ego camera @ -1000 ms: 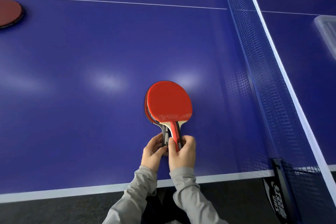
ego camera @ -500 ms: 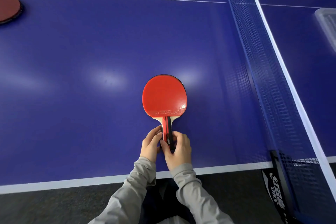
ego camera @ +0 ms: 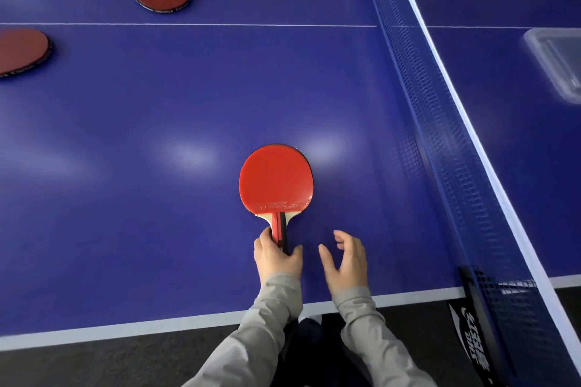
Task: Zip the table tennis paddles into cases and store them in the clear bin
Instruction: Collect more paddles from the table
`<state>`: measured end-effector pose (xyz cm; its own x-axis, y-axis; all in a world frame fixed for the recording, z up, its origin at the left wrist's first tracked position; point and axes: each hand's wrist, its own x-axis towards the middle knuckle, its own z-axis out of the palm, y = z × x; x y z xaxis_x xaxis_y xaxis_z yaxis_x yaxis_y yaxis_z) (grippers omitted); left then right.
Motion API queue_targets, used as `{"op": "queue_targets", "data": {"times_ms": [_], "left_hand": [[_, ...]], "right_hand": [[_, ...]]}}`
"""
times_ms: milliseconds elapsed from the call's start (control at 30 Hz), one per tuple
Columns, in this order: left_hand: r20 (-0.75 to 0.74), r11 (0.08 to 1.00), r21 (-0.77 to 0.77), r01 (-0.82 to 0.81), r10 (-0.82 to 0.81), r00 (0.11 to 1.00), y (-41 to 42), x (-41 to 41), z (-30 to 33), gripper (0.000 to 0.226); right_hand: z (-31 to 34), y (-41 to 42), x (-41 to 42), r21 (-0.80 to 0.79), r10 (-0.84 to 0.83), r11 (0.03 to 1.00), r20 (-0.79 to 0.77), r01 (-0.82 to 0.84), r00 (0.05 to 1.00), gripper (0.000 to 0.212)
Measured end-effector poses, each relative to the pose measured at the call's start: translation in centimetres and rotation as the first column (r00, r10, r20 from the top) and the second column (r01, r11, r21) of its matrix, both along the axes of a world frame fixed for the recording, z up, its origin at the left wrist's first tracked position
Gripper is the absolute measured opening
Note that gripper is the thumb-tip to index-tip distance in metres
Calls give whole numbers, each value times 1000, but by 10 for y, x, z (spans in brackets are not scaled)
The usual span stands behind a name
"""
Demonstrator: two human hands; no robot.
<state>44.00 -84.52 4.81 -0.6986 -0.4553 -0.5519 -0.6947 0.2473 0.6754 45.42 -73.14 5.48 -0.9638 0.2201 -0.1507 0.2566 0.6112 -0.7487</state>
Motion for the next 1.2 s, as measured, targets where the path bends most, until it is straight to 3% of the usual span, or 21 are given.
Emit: {"op": "queue_targets", "data": {"times_ms": [300, 533, 700, 867, 1200], "left_hand": [[4, 976, -211, -48, 50, 999, 5, -2, -7, 36], [-36, 974, -169, -148, 144, 989, 3, -2, -7, 32], [-44, 966, -163, -200, 195, 980, 2, 0, 3, 15], [-74, 952, -174, -251, 242, 967, 1, 11, 14, 17], [-137, 955, -240, -173, 143, 980, -17, 32, 42, 17]], "right_hand": [[-7, 37, -11, 69, 16, 997, 45, -19, 999, 38], [-12, 53, -16, 184, 150, 969, 88, -164, 985, 42], [-11, 65, -24, 249, 247, 931, 114, -268, 962, 45], [-13, 72, -29, 307, 334, 879, 149, -364, 931, 49], [-6, 73, -22, 446, 399, 761, 251, -471, 882, 55]]}}
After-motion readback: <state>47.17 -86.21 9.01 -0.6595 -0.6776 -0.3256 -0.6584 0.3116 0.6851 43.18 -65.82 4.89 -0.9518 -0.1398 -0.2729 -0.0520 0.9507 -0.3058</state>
